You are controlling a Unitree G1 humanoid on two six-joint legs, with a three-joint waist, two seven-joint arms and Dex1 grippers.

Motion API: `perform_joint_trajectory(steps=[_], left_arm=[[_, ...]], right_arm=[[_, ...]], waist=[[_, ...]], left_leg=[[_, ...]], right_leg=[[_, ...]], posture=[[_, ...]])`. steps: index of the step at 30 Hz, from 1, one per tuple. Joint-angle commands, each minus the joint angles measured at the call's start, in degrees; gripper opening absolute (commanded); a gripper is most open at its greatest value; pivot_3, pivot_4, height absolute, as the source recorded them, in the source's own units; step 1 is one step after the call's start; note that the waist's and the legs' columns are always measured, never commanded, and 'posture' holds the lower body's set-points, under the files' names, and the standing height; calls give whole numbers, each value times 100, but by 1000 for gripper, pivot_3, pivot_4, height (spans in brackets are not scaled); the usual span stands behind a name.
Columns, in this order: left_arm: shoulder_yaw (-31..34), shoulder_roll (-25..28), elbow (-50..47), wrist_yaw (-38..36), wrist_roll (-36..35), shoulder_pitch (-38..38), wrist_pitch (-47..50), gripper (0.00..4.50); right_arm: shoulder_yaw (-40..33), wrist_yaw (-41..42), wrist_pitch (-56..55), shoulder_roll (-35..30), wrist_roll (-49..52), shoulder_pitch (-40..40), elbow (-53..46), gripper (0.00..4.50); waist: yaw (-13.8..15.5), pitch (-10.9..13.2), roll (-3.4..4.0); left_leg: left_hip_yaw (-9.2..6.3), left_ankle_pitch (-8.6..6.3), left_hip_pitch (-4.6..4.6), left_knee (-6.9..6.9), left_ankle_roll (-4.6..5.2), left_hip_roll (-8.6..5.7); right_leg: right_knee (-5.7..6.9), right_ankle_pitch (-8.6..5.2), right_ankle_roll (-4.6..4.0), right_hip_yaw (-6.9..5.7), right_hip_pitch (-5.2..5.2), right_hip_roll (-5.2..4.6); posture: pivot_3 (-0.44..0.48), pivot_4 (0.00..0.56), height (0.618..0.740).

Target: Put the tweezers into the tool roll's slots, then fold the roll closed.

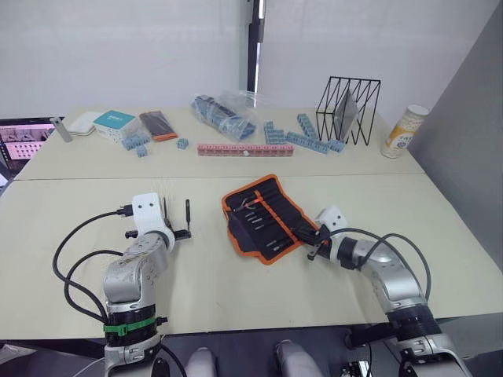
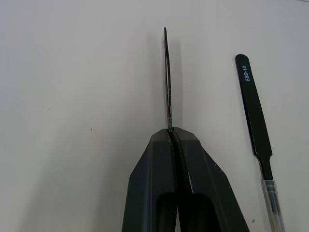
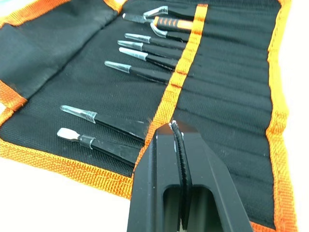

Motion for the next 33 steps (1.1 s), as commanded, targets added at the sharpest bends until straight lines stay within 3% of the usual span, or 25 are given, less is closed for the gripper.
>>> perform_joint_trajectory(steps=[1,11,16,29,30,33], left_arm=[[112,257,-132,-334,-22,-37,-466,38],[-107,575,-210,-1028,-298,139,-49,38],[121,687,-416,-1452,-735,245,377,38],[44,905,-688,-1684,-734,451,120,4250],[-6,905,-682,-1680,-713,447,123,4487],[-233,1003,-649,-1734,-624,446,95,4487]], right_arm=[[-187,-59,72,6,211,-61,-378,0],[-142,-188,253,-13,249,-13,-633,0],[-126,-215,298,-3,271,37,-710,0],[-117,-200,324,28,300,36,-722,0],[-113,-197,326,28,299,38,-724,0],[-101,-196,334,29,291,38,-728,0]], waist=[[13,0,-1],[34,0,0],[20,1,-1],[31,1,-1],[32,1,-1],[26,1,-1]], left_leg=[[0,0,-6,0,0,0],[-3,0,-61,-3,0,-1],[-2,0,-56,-4,0,0],[-2,0,-57,-3,0,0],[-2,0,-57,-2,0,0],[-2,0,-57,-2,0,0]], right_leg=[[0,0,0,0,-5,0],[-3,1,2,0,-55,-1],[1,0,1,0,-55,-1],[0,1,1,0,-54,-1],[0,1,1,-1,-54,-1],[0,1,1,0,-54,-1]], posture=[[0,150,737],[0,150,737],[0,150,737],[0,150,737],[0,150,737],[0,150,737]])
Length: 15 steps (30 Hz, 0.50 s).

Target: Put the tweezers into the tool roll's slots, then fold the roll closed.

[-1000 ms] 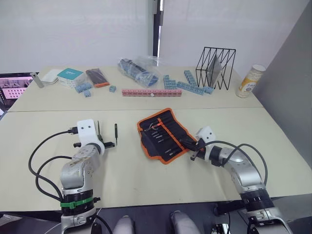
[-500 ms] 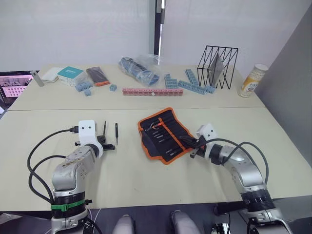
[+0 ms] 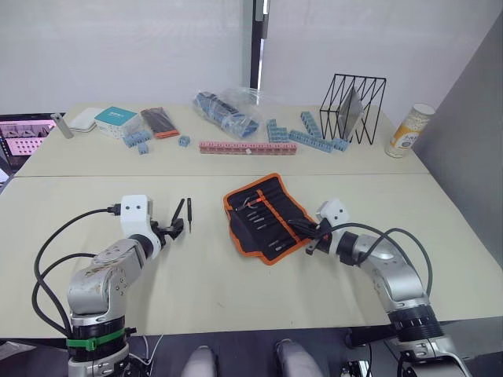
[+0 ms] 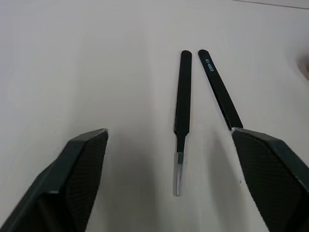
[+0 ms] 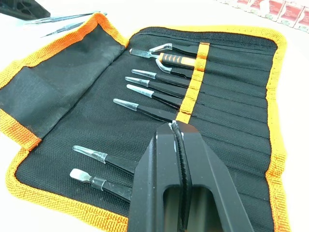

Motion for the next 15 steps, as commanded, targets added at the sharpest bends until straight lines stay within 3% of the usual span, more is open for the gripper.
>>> perform_joint_trajectory(steps=[1,5,12,15], left_arm=[[-262,135,-149,-72,131,-25,-192,4487],[-619,405,183,-245,364,-56,-445,4487],[-578,581,262,-452,350,15,-604,4487],[-450,555,315,-441,332,-23,-695,3688]], right_arm=[[-42,-6,35,4,89,-4,-205,0],[-19,-16,52,20,80,0,-215,0],[-11,-33,83,7,66,54,-249,0],[5,-35,93,6,51,68,-250,0]], waist=[[-4,0,0],[-11,0,0],[-8,0,0],[-8,0,0]], left_leg=[[0,0,0,0,0,0],[0,0,1,-1,0,0],[1,0,2,0,0,0],[1,0,2,-1,0,1]], right_leg=[[0,0,0,0,0,0],[0,0,0,0,-1,0],[1,0,-1,0,0,0],[1,0,-1,0,-1,0]], posture=[[0,150,737],[0,150,737],[0,150,737],[0,150,737]])
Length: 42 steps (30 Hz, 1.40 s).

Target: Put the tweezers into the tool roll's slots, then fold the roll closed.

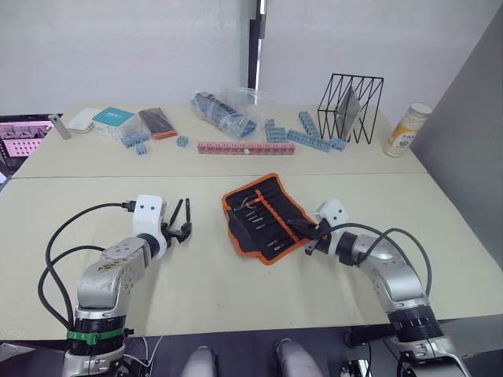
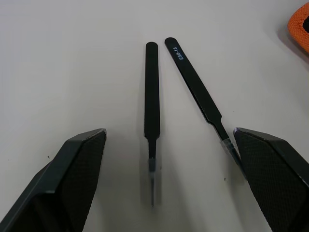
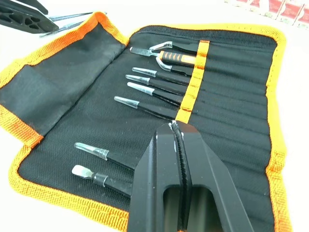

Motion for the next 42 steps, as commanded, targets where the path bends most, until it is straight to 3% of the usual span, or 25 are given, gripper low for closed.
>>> perform_joint_trajectory(steps=[1,2,19,25,35,42], left_arm=[[236,-16,-1,20,1,-59,-246,3346],[247,-9,13,9,-3,-73,-246,3067],[503,-31,-112,-239,-229,-13,-541,3067],[882,230,-80,-836,-625,58,-918,3067],[1183,1418,1137,-2532,-907,405,-1625,3067],[917,1502,1336,-2921,-832,575,-1817,3067]], right_arm=[[-11,-27,54,-3,48,-6,-201,0],[-2,-28,60,-1,43,-6,-200,0],[74,17,123,-26,35,-13,-205,0],[111,46,132,-28,45,-18,-208,0],[170,-119,92,146,34,54,-260,0],[171,-286,39,276,4,185,-303,0]], waist=[[-1,0,0],[-5,0,0],[2,0,0],[-5,0,0],[-6,1,2],[25,2,1]], left_leg=[[0,0,-1,0,0,0],[0,0,-1,0,0,0],[0,0,-1,1,0,0],[0,0,-1,0,0,1],[4,0,1,-2,0,3],[3,0,-3,-3,0,4]], right_leg=[[0,0,0,0,0,0],[0,0,0,0,0,0],[1,0,0,0,0,0],[1,0,0,-1,-1,0],[1,-3,-5,-1,-4,0],[1,-5,-8,-5,-6,0]], posture=[[0,150,737],[0,150,737],[0,150,737],[0,150,737],[0,150,737],[0,150,737]])
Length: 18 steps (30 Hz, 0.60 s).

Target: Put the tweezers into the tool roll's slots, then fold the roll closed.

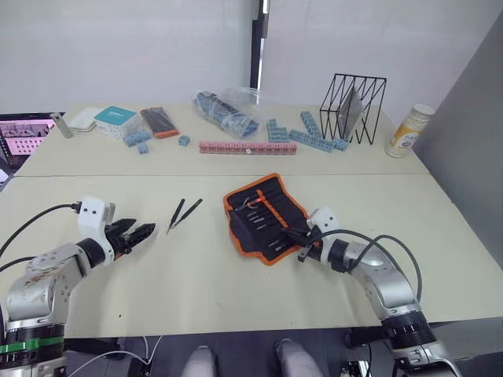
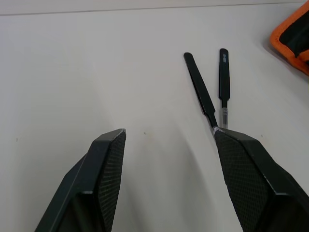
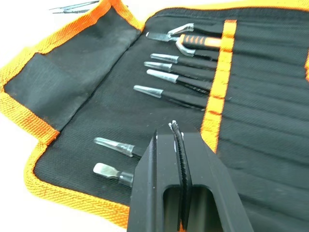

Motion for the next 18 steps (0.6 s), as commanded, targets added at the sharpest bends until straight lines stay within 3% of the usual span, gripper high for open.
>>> perform_joint_trajectory(steps=[1,14,18], left_arm=[[-155,33,-116,-101,-15,-20,-108,3067],[-858,42,-48,68,413,-157,-164,3067],[-1040,-25,3,318,655,-364,-135,1969]], right_arm=[[-59,-97,-110,31,9,9,-249,0],[-55,-183,-163,48,1,43,-247,0],[-54,-177,-185,37,-19,22,-205,0]], waist=[[-9,0,0],[-22,0,0],[8,0,0]], left_leg=[[0,0,1,0,0,0],[2,0,6,-4,0,2],[2,0,11,-1,0,1]], right_leg=[[0,0,0,0,1,0],[3,-1,-1,0,1,0],[6,0,-1,0,5,0]], posture=[[0,150,737],[0,150,737],[0,150,737]])
